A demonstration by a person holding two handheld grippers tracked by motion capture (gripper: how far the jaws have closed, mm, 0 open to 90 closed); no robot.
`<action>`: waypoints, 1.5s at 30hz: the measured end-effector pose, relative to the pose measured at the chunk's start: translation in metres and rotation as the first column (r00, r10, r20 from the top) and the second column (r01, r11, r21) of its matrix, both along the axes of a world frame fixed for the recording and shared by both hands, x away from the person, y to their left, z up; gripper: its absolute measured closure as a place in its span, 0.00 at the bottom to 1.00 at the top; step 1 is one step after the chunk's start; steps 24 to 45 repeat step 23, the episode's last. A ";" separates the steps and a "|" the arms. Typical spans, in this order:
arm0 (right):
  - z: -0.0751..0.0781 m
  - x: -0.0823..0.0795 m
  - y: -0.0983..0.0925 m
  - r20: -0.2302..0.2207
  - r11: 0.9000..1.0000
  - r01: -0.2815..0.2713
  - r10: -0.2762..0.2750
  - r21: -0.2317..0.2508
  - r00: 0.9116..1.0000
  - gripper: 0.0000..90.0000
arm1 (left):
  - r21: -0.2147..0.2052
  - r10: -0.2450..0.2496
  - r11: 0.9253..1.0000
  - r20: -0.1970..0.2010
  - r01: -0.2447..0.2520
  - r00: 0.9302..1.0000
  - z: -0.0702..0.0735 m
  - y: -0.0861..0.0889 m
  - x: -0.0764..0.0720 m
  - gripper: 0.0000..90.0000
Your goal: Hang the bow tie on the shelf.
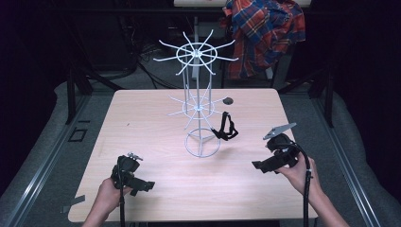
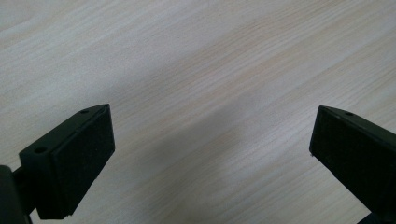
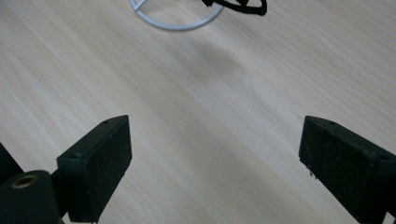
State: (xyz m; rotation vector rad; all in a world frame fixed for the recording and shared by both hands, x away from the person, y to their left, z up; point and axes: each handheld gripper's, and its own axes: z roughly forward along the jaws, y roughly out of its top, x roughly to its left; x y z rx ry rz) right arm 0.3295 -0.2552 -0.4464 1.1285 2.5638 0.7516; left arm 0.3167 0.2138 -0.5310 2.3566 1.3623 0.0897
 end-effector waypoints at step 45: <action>-0.051 -0.015 -0.027 -0.102 0.994 0.037 -0.048 -0.099 0.994 0.10 | 0.003 0.007 1.000 -0.002 -0.007 1.000 -0.001 -0.001 0.000 0.00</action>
